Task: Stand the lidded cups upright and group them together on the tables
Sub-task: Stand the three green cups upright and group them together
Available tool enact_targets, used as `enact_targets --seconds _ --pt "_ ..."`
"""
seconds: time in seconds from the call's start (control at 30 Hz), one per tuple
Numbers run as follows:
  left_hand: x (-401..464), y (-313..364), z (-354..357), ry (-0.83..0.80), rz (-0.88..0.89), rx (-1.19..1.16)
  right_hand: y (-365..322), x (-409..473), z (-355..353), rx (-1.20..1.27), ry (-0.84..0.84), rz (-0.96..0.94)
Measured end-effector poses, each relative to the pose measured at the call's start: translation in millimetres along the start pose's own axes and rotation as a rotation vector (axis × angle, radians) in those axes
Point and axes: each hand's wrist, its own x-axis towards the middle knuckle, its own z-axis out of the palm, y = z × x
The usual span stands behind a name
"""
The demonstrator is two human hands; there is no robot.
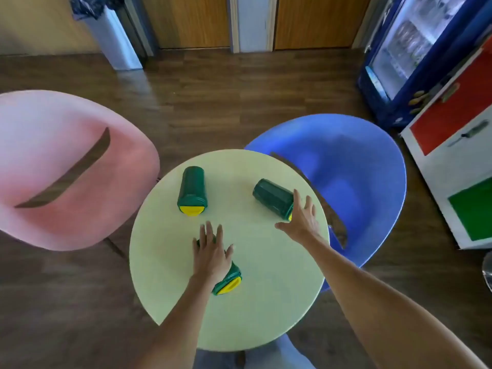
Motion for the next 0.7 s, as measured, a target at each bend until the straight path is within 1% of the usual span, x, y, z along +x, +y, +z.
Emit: enact_targets --seconds 0.03,0.1,0.2,0.27,0.43,0.53,0.6,0.7 --pt "0.4 -1.1 2.3 -0.003 -0.005 0.008 -0.2 4.5 1.1 0.004 -0.011 0.004" --pt "2.8 -3.1 8.4 0.042 -0.011 0.001 2.5 12.6 5.3 0.018 -0.022 0.012" --pt "5.8 -0.7 13.5 0.116 0.009 -0.024 7.6 23.9 16.8 0.080 0.051 -0.028" --pt "10.3 -0.1 14.1 0.114 0.016 -0.032 7.5 28.0 20.4 0.130 0.096 -0.064" --pt "26.5 -3.9 5.5 0.115 0.062 -0.060 1.5 24.2 30.2 0.203 0.136 -0.053" --pt "36.5 -8.6 3.1 0.142 0.080 -0.070 -8.9 13.1 34.8 0.276 0.173 -0.060" --pt "39.2 -11.3 3.9 0.157 0.093 -0.062 -19.7 8.1 32.9 0.318 0.222 -0.098" --pt "39.4 -13.3 4.2 0.150 0.095 -0.073 -40.1 6.5 26.0 0.313 0.259 -0.225"
